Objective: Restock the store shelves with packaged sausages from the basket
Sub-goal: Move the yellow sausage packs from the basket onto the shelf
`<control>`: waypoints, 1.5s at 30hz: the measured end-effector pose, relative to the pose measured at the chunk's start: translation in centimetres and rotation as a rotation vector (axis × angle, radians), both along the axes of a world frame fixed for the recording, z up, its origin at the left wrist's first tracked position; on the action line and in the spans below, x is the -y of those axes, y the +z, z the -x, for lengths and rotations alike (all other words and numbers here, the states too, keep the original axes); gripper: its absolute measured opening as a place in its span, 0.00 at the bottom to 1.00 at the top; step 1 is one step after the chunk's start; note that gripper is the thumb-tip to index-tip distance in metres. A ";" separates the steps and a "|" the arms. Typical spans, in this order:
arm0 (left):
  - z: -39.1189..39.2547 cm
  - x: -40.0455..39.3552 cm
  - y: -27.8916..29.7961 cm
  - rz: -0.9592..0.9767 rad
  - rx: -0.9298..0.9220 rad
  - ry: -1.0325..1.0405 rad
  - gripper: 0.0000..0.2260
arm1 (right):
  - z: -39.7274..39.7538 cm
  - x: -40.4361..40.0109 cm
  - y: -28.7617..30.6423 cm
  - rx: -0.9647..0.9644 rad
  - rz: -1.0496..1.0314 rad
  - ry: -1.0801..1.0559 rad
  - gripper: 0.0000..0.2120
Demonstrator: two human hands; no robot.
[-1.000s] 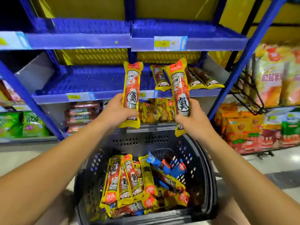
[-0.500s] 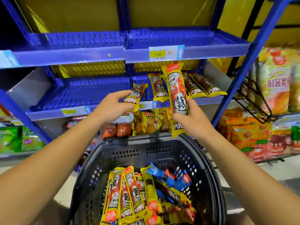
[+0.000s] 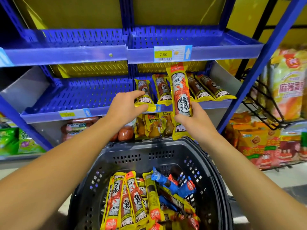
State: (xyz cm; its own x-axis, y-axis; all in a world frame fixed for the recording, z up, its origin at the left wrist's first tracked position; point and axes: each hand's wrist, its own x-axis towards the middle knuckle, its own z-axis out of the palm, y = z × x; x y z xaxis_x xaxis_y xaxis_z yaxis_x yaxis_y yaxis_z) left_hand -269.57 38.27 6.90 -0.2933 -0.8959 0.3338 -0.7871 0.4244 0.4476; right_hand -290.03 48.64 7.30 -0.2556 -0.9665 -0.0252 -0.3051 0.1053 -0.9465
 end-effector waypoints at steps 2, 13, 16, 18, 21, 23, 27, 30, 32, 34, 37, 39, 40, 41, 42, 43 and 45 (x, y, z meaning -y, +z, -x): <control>0.4 0.5 -0.4 0.004 -0.012 0.005 0.24 | -0.1 0.2 0.1 0.001 0.003 0.007 0.17; 1.4 1.5 -1.8 0.026 -0.040 0.005 0.24 | 0.4 0.8 -0.7 0.027 -0.009 -0.028 0.17; 1.2 1.2 -2.1 0.022 -0.066 0.010 0.24 | 0.2 0.7 -1.1 0.024 -0.007 -0.032 0.17; 1.1 1.0 -2.4 0.030 -0.068 0.011 0.24 | 0.2 0.6 -1.2 0.020 -0.008 -0.033 0.19; 1.2 0.8 -2.6 0.041 -0.064 0.019 0.24 | 0.1 0.6 -1.3 0.018 -0.001 -0.044 0.20; 1.4 0.8 -2.6 0.042 -0.057 0.025 0.24 | 0.1 0.6 -1.2 0.020 0.001 -0.048 0.20; 1.8 0.8 -2.5 0.040 -0.034 0.034 0.23 | 0.1 0.5 -1.3 0.023 0.010 -0.052 0.21; 2.0 0.8 -2.4 0.041 -0.011 0.040 0.22 | 0.2 0.5 -1.3 0.028 0.023 -0.046 0.22; 1.9 0.9 -2.2 0.036 -0.003 0.037 0.23 | 0.2 0.5 -1.3 0.030 0.020 -0.044 0.21; 1.7 1.0 -2.0 0.022 0.009 0.027 0.23 | 0.3 0.5 -1.3 0.033 0.021 -0.040 0.21; 1.3 1.4 -1.4 -0.026 0.045 0.005 0.24 | 0.2 0.3 -1.2 0.047 0.029 -0.038 0.21; 1.2 1.5 -1.0 -0.055 0.058 -0.005 0.25 | 0.0 0.2 -1.0 0.070 0.033 -0.052 0.17; 1.1 1.4 -0.8 -0.063 0.066 -0.007 0.26 | 0.0 0.1 -0.8 0.093 0.028 -0.066 0.14; 1.1 1.2 -0.5 -0.063 0.070 -0.005 0.27 | -0.1 0.0 -0.7 0.129 0.019 -0.081 0.11; 1.0 0.9 -0.3 -0.052 0.064 0.003 0.27 | -0.3 -0.1 -0.5 0.177 0.011 -0.095 0.10; 0.9 0.4 0.0 -0.022 0.043 0.014 0.26 | -0.4 -0.3 -0.4 0.229 0.007 -0.105 0.10; 0.7 -1.3 0.6 0.067 -0.054 0.029 0.23 | -0.7 -0.9 -0.2 0.304 0.006 -0.107 0.10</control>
